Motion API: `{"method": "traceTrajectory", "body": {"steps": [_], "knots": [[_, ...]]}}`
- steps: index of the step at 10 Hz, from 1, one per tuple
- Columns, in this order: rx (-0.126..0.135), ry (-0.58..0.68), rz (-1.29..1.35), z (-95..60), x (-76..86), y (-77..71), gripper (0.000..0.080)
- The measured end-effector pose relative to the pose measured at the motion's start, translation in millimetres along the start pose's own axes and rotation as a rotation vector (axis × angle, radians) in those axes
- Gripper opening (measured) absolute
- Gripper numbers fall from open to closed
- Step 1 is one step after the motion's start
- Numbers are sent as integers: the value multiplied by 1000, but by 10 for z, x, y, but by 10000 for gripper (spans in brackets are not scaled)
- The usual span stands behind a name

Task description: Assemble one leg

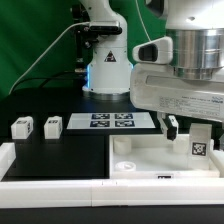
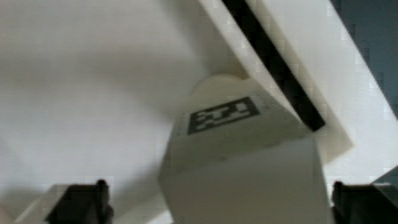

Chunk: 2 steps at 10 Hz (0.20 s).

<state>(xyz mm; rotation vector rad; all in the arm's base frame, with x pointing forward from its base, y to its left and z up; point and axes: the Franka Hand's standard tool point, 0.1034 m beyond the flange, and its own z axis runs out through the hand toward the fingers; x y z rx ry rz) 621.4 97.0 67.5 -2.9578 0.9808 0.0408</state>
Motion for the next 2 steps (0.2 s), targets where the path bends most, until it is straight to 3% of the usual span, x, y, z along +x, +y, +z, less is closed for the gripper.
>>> {"method": "traceTrajectory", "body": {"steps": [2], "knots": [[0, 0, 0, 0, 0, 0, 640]]}}
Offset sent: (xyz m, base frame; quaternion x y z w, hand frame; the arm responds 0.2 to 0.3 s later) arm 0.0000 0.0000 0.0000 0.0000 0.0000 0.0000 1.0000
